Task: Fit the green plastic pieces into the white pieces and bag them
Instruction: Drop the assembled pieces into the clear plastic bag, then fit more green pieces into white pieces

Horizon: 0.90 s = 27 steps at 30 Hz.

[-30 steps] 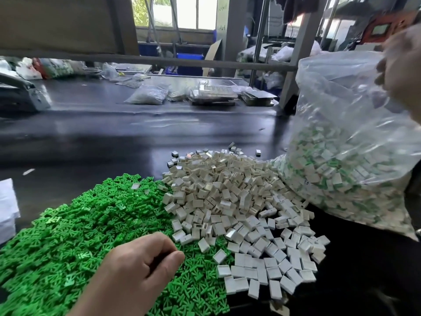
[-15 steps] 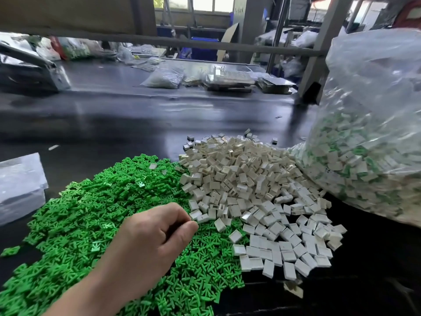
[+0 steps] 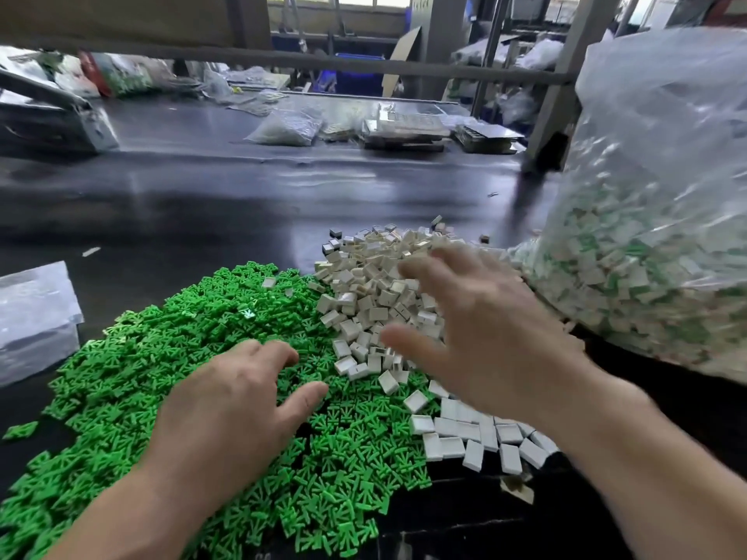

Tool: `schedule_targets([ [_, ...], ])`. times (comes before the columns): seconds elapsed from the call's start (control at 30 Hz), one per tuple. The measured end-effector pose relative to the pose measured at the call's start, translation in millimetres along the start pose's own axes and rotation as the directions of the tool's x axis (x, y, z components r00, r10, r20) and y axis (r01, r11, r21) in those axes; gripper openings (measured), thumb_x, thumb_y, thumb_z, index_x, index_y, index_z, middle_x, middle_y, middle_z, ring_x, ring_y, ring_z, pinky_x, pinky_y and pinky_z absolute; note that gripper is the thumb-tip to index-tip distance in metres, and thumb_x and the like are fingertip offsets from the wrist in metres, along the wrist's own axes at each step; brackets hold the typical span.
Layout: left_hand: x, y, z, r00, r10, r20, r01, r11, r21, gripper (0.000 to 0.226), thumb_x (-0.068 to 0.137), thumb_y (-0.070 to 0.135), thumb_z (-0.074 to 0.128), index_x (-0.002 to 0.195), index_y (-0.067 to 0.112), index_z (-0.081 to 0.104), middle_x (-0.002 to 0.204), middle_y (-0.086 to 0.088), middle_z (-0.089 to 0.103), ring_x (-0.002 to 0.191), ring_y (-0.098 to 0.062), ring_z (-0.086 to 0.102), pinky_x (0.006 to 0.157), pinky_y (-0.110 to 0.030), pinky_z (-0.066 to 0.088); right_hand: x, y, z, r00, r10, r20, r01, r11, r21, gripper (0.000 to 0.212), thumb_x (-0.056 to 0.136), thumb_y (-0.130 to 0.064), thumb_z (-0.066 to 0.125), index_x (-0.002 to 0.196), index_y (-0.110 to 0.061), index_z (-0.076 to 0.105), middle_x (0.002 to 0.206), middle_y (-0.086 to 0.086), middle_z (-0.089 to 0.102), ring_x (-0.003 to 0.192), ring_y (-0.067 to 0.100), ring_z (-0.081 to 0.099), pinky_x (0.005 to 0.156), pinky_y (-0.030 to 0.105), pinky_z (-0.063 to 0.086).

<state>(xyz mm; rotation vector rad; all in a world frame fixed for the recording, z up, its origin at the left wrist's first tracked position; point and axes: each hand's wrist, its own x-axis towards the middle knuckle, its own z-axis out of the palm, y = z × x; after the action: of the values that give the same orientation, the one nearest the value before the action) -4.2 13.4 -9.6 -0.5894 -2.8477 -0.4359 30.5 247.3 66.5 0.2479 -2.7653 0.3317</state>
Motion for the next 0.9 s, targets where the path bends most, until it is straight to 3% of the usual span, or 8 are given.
schedule_targets([
  [0.07,1,-4,-1,0.997,-0.071,0.044,0.062,0.981,0.181,0.093,0.065,0.091,0.003,0.134,0.041,0.039,0.113,0.019,0.055,0.095,-0.004,0.056,0.071,-0.026,0.048,-3,-11,38,0.932,0.077,0.353,-0.047,0.995,-0.093,0.087,0.084,-0.080,0.045,0.152,-0.044,0.005,0.164,-0.003,0.012,0.150,0.028,0.013,0.118,0.052,0.008],
  [0.13,2,-4,-1,0.986,-0.137,0.092,0.106,0.952,0.286,0.103,0.061,0.095,0.004,0.141,0.038,0.033,0.126,0.014,0.052,0.109,-0.009,0.055,0.079,-0.030,0.048,-1,-13,68,0.878,0.104,0.467,-0.022,0.984,-0.178,0.094,0.084,-0.083,0.041,0.152,-0.047,-0.014,0.166,-0.003,-0.016,0.152,0.032,-0.014,0.114,0.055,-0.012],
  [0.2,3,-3,1,0.982,-0.149,0.113,0.106,0.942,0.319,0.101,0.063,0.096,0.010,0.143,0.038,0.031,0.126,0.012,0.050,0.112,-0.011,0.053,0.080,-0.029,0.047,4,-11,83,0.876,0.097,0.472,-0.011,0.983,-0.182,0.091,0.087,-0.082,0.033,0.152,-0.046,-0.018,0.162,-0.003,-0.027,0.149,0.035,-0.023,0.112,0.059,-0.016],
  [0.3,6,-2,5,0.990,-0.071,0.120,0.040,0.969,0.244,0.082,0.074,0.087,0.024,0.140,0.040,0.036,0.116,0.014,0.048,0.102,-0.008,0.054,0.078,-0.026,0.046,3,-17,96,0.892,0.032,0.450,0.052,0.984,-0.173,0.074,0.094,-0.074,0.027,0.154,-0.046,-0.006,0.165,-0.007,-0.017,0.151,0.035,-0.013,0.117,0.062,-0.006],
  [0.43,8,-1,11,0.997,0.018,0.081,-0.024,0.997,0.068,0.047,0.088,0.064,0.041,0.121,0.034,0.057,0.098,0.017,0.052,0.087,-0.007,0.058,0.078,-0.028,0.053,-2,-18,90,0.950,-0.043,0.309,0.074,0.993,-0.090,0.055,0.101,-0.056,0.042,0.151,-0.037,0.031,0.157,0.000,0.026,0.140,0.029,0.020,0.116,0.051,0.022],
  [0.57,8,0,11,0.998,0.064,0.019,-0.063,0.998,-0.019,0.025,0.090,0.047,0.054,0.106,0.032,0.066,0.089,0.019,0.057,0.079,-0.006,0.059,0.075,-0.029,0.054,-3,-14,83,0.973,-0.223,0.056,0.226,0.972,-0.057,0.018,0.093,-0.026,0.071,0.108,-0.016,0.073,0.112,0.009,0.070,0.087,0.023,0.063,0.072,0.035,0.055],
  [0.7,8,1,10,0.996,0.071,-0.048,-0.073,0.996,-0.043,0.016,0.088,0.042,0.059,0.095,0.031,0.067,0.081,0.018,0.058,0.072,-0.006,0.057,0.067,-0.027,0.053,-3,-10,87,0.978,-0.201,-0.049,0.202,0.979,0.026,0.008,0.090,-0.007,0.074,0.096,-0.010,0.075,0.090,0.004,0.071,0.069,0.018,0.064,0.058,0.029,0.057],
  [0.9,9,6,8,0.994,0.048,-0.101,-0.064,0.983,-0.170,0.012,0.086,0.043,0.055,0.088,0.033,0.061,0.078,0.020,0.060,0.070,0.003,0.055,0.064,-0.018,0.048,-1,-9,91,0.980,-0.144,-0.135,0.161,0.979,0.124,0.009,0.097,-0.017,0.065,0.095,-0.009,0.068,0.085,0.001,0.062,0.064,0.016,0.055,0.054,0.025,0.043],
])
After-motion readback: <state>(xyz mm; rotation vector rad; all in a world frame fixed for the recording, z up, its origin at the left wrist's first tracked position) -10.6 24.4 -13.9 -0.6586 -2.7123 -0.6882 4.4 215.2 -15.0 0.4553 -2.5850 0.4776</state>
